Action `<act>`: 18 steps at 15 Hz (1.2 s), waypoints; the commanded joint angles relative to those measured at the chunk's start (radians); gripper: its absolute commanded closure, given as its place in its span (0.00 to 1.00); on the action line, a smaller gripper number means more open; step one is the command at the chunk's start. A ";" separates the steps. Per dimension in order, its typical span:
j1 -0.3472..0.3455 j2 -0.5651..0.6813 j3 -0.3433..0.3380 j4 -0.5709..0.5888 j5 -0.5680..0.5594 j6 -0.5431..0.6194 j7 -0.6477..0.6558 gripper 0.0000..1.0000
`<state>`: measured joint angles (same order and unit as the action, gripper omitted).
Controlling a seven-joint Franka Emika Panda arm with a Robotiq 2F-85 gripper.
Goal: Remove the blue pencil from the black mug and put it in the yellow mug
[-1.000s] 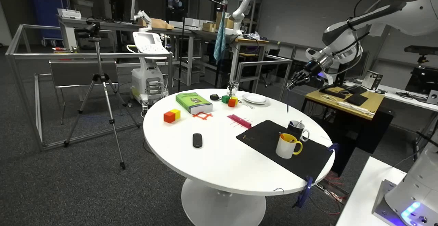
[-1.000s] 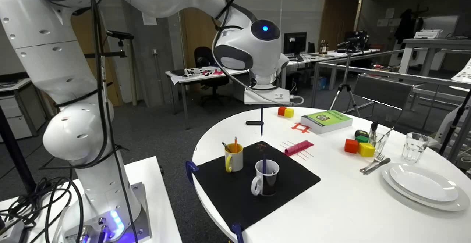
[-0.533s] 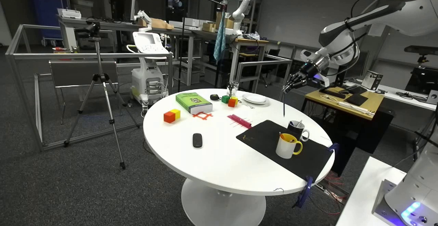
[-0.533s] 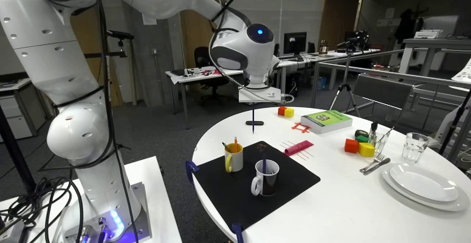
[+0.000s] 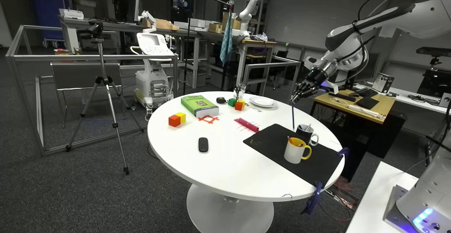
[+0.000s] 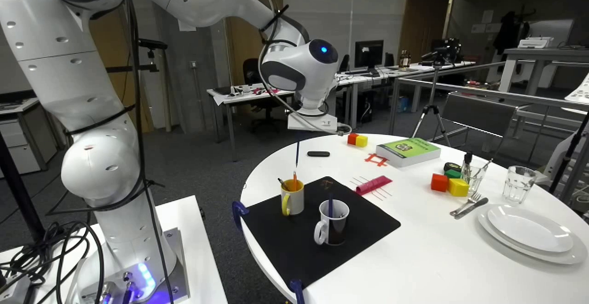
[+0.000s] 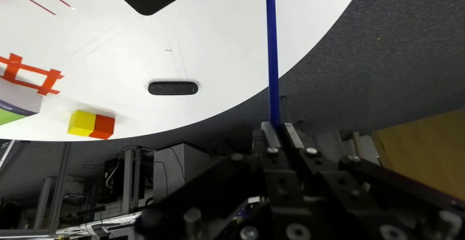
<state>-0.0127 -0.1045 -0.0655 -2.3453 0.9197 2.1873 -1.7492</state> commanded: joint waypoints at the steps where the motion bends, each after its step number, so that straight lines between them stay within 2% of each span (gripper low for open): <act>1: -0.004 0.001 0.003 0.001 -0.002 -0.007 0.004 0.93; 5: -0.004 0.005 0.003 0.001 -0.002 -0.007 0.005 0.93; 6: -0.004 0.005 0.004 0.001 -0.002 -0.007 0.005 0.98; 10: 0.004 0.013 0.020 -0.028 -0.044 0.034 -0.002 0.98; 18: 0.004 0.029 0.032 -0.070 -0.117 0.048 -0.050 0.98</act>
<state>-0.0116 -0.0666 -0.0378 -2.3945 0.8259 2.1994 -1.7612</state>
